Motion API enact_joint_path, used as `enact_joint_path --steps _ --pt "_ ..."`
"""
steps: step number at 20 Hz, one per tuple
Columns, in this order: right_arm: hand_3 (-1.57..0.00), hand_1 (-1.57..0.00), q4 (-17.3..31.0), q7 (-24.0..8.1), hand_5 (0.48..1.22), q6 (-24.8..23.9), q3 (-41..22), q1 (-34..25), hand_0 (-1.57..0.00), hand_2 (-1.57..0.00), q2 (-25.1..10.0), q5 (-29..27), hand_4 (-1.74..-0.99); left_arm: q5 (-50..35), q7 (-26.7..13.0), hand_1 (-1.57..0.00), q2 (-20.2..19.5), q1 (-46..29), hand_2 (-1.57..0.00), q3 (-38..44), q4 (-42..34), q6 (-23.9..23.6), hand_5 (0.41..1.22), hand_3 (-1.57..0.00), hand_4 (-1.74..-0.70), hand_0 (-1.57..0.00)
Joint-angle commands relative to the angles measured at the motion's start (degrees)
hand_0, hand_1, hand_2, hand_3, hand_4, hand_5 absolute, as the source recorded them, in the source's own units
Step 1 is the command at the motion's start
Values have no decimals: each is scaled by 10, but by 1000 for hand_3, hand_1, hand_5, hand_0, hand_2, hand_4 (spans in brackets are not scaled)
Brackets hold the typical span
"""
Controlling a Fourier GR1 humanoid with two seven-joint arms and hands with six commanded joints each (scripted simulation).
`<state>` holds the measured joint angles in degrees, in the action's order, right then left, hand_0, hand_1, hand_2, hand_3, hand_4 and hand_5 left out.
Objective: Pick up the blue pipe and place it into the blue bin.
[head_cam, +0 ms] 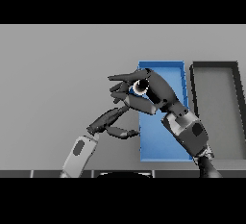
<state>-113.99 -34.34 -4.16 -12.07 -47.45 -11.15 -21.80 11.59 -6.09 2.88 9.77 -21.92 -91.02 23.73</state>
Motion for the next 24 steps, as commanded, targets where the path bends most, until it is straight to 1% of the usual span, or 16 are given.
enact_joint_path --steps 1,2,4,5,7,8,10,11,13,16,17,18,20,21,22,24 --pt "-1571 -1571 5 -4 1221 -25 18 -23 -1571 -1571 -24 3 -1741 2 -3 -2 1 4 -2 0 -1 -2 433 -1 -905 -2" --pt "-1571 -1571 14 -5 1221 -53 29 -42 -1571 -1571 -62 -3 -1741 1 -9 -1 1 5 -1 2 -3 -3 432 -1 -902 -1" --pt "-1571 -1571 38 -5 1221 -85 43 -63 -1571 -1571 -129 -21 -1741 0 -10 0 -5 8 0 5 -7 -1 428 0 -892 0" --pt "-1571 -1571 51 -6 1221 -101 52 -62 -1571 -1571 -156 -33 -1741 -4 -12 0 -8 4 0 5 -14 3 425 0 -890 0" --pt "-1571 -1571 66 -6 1221 -104 75 -43 -1571 -1571 -192 -50 -1741 -1 -10 0 -5 3 0 2 -9 1 415 0 -890 0" --pt "-1571 -1571 66 -6 1221 -103 82 -27 -1571 -1571 -210 -49 -1741 -2 1 0 -11 -1 0 4 -11 3 412 1 -886 0" --pt "-1571 -1571 61 -6 1221 -98 103 30 -1571 -1571 -244 -54 -1741 4 7 1 -16 3 1 6 -11 -1 412 1 -877 1" --pt "-1571 -1571 59 -5 1221 -97 116 62 -1571 -1571 -248 -61 -1741 8 9 1 -15 3 1 2 -10 -3 413 1 -874 1" --pt "-1571 -1571 40 -6 1221 -119 118 119 -1571 -1571 -247 -61 -1741 9 10 1 -19 -1 1 1 -9 0 418 1 -869 1" --pt "-1571 -1571 -4 -5 1221 -128 122 231 -1571 -1571 -243 -61 -1741 8 5 1 -15 2 1 0 -7 -2 420 1 -866 1" --pt "-1571 -1571 -9 -6 1221 -133 124 254 -1571 -1571 -244 -58 -1741 5 2 1 -9 0 1 -3 -6 -1 421 1 -870 1" --pt "-1571 -1571 -19 -6 1221 -139 120 280 -1571 -1571 -245 -58 -1741 -1 4 1 -12 -2 1 -1 -12 2 422 1 -875 1" --pt "-1571 -1571 -37 -6 1221 -168 113 337 -1571 -1571 -249 -59 -1741 5 11 1 -12 -12 1 -5 -14 -3 423 1 -878 1" --pt "-1571 -1571 -46 -6 1221 -186 103 363 -1571 -1571 -250 -61 -1741 -1 -1 1 -11 -11 1 -3 -20 -2 425 1 -879 1" --pt "-1571 -1571 -53 -6 1221 -199 92 386 -1571 -1571 -245 -53 -1741 1 0 1 -13 -11 1 -1 -15 -3 427 1 -880 1" --pt "-1571 -1571 -58 -6 1221 -256 67 427 -1571 -1571 -283 -62 -1741 4 -2 1 -13 -12 1 -6 -18 -4 427 1 -882 1"
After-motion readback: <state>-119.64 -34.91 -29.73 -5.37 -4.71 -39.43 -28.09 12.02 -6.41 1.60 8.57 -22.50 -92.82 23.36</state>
